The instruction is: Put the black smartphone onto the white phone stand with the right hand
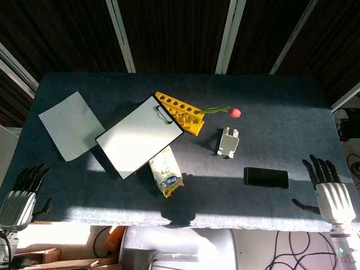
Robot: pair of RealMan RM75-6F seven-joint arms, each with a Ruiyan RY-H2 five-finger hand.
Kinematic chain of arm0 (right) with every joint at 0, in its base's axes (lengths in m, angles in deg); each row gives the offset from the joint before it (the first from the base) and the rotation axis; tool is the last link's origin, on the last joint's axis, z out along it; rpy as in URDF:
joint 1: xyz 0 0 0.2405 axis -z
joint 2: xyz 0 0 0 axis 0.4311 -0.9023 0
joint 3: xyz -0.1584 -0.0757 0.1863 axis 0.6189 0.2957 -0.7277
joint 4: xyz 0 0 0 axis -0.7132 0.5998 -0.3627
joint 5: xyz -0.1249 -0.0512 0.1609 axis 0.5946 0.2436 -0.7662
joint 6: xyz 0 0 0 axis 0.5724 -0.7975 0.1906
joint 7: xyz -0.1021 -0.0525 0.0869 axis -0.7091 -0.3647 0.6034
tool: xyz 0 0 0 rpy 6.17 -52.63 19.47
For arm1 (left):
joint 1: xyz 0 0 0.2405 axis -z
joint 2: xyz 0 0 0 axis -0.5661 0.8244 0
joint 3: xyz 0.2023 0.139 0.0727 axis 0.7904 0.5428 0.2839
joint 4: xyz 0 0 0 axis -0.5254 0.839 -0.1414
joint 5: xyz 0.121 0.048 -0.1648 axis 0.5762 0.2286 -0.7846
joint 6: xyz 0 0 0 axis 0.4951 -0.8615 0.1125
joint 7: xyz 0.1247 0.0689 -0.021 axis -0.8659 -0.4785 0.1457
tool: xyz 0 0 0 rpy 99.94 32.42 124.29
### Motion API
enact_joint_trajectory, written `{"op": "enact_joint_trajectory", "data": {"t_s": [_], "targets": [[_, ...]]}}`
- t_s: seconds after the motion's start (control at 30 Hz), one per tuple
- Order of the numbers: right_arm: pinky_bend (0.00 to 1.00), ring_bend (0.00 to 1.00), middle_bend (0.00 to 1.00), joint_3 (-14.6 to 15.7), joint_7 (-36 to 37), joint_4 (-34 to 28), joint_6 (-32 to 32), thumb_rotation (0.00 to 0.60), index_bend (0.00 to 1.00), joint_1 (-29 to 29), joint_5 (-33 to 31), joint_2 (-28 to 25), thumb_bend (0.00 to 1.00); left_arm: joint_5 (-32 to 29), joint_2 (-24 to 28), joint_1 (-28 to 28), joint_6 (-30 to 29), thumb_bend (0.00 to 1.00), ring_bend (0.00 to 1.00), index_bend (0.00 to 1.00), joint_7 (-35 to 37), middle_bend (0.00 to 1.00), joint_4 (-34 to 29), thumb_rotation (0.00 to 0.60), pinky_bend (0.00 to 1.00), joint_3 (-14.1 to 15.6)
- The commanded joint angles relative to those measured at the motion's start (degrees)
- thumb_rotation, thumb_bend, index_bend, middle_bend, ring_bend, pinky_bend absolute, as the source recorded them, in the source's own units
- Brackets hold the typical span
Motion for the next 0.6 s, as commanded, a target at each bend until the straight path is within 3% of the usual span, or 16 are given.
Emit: {"op": "enact_joint_trajectory", "data": {"t_s": [0.03,0.23,0.33,0.6], "targets": [[0.04,0.0,0.0,-0.01,0.06,-0.06,0.26,0.6,0.0,-0.08,-0.16,-0.09,0.21,0.03,0.0,0.0,-0.06,0.37,0.0,0.0,0.05,0.0,-0.02,0.6,0.03,0.0],[0.04,0.0,0.0,-0.73,0.39,0.51,2.94,0.6,0.0,-1.5,-1.72,0.35,0.21,0.09,0.04,0.11,0.26,0.37,0.0,0.0,0.16,0.0,0.11,0.6,0.03,0.22],[0.04,0.0,0.0,-2.83,-1.1,2.44,6.04,0.6,0.0,-3.95,-4.6,2.45,0.21,0.44,0.2,0.33,0.45,0.37,0.0,0.0,0.51,0.0,-0.05,0.6,0.03,0.34],[0.04,0.0,0.0,-6.42,-2.92,4.94,20.73,0.6,0.0,-12.76,-12.59,4.9,0.21,0.74,0.56,0.76,0.75,0.37,0.0,0.0,1.45,0.0,0.24,0.6,0.03,0.38]]}}
